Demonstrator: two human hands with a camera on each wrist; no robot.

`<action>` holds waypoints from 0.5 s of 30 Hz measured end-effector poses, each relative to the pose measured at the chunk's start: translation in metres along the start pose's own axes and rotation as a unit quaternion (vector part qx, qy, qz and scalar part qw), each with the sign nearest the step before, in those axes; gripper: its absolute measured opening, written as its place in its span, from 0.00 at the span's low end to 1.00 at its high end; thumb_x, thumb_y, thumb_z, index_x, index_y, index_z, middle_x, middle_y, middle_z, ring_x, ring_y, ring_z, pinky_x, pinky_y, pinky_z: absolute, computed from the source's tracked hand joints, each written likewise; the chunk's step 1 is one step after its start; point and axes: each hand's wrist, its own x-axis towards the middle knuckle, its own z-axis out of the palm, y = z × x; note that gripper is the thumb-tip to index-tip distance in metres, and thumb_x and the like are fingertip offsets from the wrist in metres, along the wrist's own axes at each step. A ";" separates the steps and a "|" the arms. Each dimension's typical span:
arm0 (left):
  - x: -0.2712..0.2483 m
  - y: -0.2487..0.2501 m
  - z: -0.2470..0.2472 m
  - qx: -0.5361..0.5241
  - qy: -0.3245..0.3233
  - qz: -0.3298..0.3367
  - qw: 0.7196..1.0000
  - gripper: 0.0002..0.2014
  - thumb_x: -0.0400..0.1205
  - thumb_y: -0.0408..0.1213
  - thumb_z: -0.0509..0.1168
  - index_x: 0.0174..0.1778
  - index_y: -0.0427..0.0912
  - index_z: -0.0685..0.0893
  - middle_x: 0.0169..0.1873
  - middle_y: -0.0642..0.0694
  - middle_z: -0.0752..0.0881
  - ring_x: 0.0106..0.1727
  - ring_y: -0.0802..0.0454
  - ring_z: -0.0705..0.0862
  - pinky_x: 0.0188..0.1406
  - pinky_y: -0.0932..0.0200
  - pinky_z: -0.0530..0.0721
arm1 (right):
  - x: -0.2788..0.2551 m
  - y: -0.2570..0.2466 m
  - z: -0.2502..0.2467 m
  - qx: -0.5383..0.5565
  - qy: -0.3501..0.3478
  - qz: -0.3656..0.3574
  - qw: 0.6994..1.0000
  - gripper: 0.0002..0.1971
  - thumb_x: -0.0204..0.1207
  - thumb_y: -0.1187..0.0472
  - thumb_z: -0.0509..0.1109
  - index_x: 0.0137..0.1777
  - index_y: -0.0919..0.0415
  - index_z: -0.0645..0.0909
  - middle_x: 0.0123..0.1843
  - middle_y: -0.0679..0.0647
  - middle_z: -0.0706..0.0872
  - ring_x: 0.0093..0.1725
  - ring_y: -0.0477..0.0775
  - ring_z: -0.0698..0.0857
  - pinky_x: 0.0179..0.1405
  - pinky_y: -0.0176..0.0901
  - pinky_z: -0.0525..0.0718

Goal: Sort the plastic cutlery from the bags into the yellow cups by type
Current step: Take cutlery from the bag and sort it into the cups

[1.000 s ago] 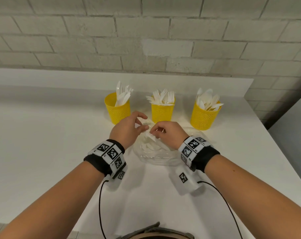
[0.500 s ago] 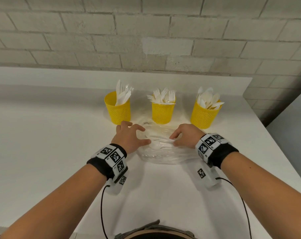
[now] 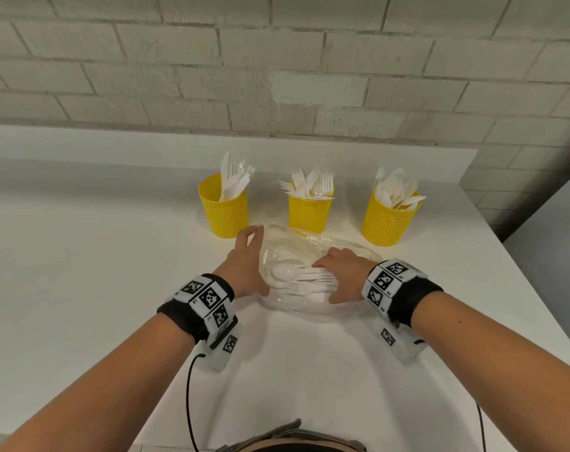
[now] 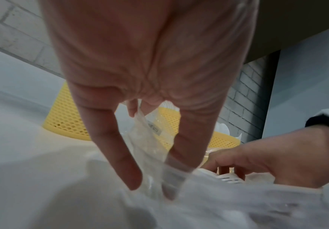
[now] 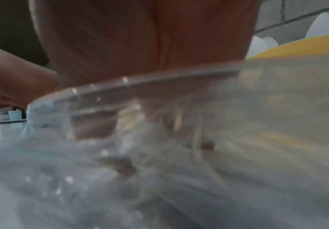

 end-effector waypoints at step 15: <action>0.001 0.002 0.000 -0.053 -0.002 -0.012 0.999 0.58 0.66 0.22 0.77 0.84 0.43 0.45 0.79 0.46 0.46 0.72 0.42 0.70 0.59 0.63 0.73 | -0.012 0.008 0.001 0.018 0.007 0.072 0.997 0.34 0.66 0.67 0.74 0.71 0.58 0.66 0.67 0.58 0.70 0.62 0.59 0.77 0.59 0.50 0.78</action>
